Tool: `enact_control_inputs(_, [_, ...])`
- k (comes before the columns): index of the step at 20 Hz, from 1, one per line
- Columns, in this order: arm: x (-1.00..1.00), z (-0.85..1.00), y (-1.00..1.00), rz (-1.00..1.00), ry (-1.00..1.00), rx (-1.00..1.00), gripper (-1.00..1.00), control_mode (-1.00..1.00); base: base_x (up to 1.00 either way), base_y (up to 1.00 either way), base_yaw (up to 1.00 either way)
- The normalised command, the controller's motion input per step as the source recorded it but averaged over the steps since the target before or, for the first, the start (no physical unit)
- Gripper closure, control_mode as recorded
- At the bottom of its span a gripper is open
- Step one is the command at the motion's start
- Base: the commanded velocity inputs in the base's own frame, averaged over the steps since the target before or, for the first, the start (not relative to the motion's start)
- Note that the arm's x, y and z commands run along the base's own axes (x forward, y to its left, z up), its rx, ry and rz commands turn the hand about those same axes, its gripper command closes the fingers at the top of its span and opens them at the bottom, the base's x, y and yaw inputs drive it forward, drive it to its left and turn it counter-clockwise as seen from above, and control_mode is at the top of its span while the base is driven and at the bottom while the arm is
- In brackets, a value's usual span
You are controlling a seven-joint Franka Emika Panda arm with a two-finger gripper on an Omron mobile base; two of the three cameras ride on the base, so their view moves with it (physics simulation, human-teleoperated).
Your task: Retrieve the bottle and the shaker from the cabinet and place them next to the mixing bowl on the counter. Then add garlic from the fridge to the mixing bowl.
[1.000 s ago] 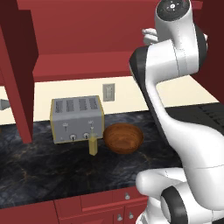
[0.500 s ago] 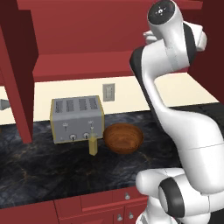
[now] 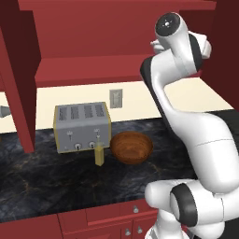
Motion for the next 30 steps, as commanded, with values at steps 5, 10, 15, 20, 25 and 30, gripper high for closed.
enact_control_inputs(5, [0.7,-0.12,0.0,0.05,0.0,0.0,-1.0,-1.0,0.0,0.0,0.0])
enact_control_inputs(10, [0.44,-0.12,-0.13,0.03,0.0,0.0,-1.0,-1.0,0.0,0.0,0.0])
enact_control_inputs(15, [0.32,-0.12,-0.17,0.0,0.0,0.0,-1.0,-1.0,0.0,0.0,0.0])
enact_control_inputs(20, [0.32,-0.15,-0.08,0.0,0.0,-0.01,-1.0,-1.0,0.0,0.0,0.0])
enact_control_inputs(25, [0.35,-0.07,-0.15,0.0,0.0,-0.01,-1.0,-1.0,0.0,0.0,0.0])
enact_control_inputs(30, [0.37,-0.09,-0.11,0.0,0.0,-0.01,-1.0,-1.0,0.0,0.0,0.0])
